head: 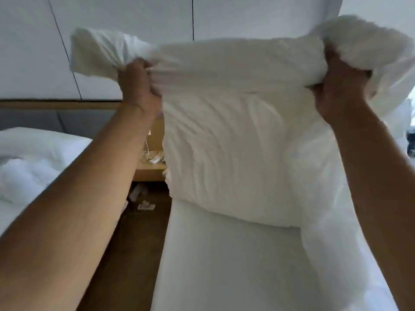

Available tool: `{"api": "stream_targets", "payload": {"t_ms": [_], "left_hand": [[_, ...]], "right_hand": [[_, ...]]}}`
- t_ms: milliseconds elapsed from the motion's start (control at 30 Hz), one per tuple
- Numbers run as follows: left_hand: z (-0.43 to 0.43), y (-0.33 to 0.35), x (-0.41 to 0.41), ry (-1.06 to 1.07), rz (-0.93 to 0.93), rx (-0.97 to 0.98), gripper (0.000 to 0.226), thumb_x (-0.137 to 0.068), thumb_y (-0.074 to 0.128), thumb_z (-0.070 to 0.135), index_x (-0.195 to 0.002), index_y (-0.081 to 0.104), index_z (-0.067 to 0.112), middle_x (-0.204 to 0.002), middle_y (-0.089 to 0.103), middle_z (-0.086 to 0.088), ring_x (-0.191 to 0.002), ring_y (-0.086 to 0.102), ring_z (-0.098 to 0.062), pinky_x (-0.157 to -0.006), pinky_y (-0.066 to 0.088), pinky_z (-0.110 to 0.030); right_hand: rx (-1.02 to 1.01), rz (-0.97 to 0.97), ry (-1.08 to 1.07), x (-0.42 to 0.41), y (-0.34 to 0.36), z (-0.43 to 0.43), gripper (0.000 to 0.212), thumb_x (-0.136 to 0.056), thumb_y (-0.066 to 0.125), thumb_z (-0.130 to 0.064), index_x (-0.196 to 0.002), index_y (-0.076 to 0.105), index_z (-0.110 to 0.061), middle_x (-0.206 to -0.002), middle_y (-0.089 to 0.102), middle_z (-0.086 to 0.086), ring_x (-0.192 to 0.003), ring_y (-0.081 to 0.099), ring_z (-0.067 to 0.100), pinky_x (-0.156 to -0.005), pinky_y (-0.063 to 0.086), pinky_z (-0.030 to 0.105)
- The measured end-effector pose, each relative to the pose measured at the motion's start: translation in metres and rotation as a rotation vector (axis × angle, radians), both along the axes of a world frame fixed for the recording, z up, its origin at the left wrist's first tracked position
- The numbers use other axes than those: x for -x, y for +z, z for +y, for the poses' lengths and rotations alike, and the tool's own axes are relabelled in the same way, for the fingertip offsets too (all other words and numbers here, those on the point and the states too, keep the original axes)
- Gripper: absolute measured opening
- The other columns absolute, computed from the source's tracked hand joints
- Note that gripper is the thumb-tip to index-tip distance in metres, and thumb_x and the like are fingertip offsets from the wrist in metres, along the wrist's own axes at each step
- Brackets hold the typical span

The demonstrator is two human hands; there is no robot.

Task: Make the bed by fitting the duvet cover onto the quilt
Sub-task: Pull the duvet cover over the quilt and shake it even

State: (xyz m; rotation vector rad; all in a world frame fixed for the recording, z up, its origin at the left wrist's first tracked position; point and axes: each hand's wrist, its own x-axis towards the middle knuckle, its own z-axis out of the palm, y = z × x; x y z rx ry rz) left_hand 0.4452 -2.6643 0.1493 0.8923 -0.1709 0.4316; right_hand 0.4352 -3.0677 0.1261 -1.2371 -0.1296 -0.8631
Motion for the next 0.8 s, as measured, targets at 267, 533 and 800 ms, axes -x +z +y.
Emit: {"api": "stream_targets", "payload": {"t_ms": [267,533,800], "left_hand": [[0.045,-0.333,0.184,0.064,1.025,0.004,0.030,-0.089,0.050,0.000,-0.117,0.058,0.007,-0.094,0.057,-0.011,-0.082,0.060,-0.029,-0.067,0.054,-0.041],[0.129,-0.266,0.264,0.260,0.756,0.150,0.027,-0.077,0.054,0.003,-0.104,0.059,0.008,-0.098,0.063,-0.010,-0.088,0.065,-0.028,-0.065,0.056,-0.035],[0.090,-0.344,0.398,0.135,0.862,0.290,0.036,-0.095,0.051,0.020,-0.127,0.062,0.008,-0.121,0.069,-0.013,-0.108,0.067,-0.031,-0.081,0.059,-0.040]], "right_hand": [[-0.462,0.951,0.019,0.220,-0.319,0.142,0.032,-0.094,0.066,-0.019,-0.125,0.055,-0.019,-0.125,0.062,0.012,-0.086,0.068,0.026,-0.053,0.060,0.038],[-0.225,0.871,0.140,0.277,-0.277,0.216,0.047,-0.098,0.058,-0.018,-0.144,0.047,-0.017,-0.134,0.054,0.007,-0.112,0.058,0.026,-0.072,0.059,0.037],[-0.074,1.011,0.131,0.371,-0.318,0.230,0.047,-0.099,0.054,-0.024,-0.145,0.043,-0.020,-0.138,0.053,0.005,-0.120,0.054,0.024,-0.108,0.046,0.048]]}}
